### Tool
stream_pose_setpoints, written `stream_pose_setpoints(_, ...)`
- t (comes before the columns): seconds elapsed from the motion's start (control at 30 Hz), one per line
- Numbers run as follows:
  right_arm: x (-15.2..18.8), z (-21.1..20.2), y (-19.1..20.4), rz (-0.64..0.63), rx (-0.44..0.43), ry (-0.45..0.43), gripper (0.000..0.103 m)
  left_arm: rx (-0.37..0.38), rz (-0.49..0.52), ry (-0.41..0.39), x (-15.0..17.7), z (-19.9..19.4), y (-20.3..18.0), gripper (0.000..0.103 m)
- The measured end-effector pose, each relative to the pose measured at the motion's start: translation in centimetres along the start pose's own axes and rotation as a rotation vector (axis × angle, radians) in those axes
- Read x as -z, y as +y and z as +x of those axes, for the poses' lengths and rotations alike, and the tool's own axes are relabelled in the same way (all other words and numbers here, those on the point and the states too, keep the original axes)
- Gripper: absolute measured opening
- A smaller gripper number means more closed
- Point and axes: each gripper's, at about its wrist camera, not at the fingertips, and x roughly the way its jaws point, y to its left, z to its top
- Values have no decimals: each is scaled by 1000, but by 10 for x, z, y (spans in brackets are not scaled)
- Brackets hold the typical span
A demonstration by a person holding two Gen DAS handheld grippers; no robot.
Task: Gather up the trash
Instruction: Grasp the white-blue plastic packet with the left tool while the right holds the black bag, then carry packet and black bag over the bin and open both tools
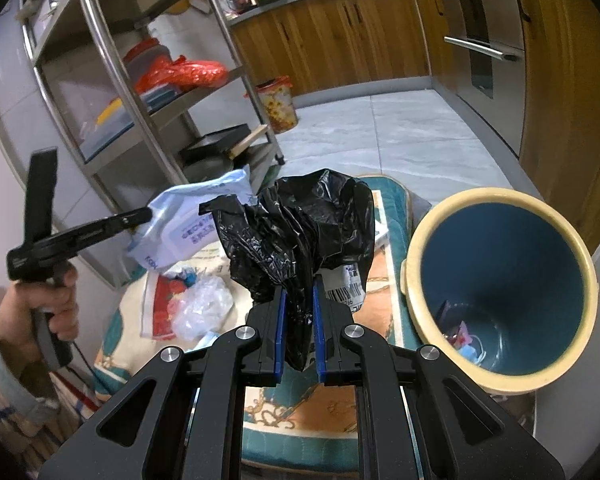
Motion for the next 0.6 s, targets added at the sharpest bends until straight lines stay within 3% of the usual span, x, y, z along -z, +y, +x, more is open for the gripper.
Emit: stream_pose_setpoints(0.6,4,-14,-15,40,33,-28,13,74,0,-108,-19,-24,-19,1)
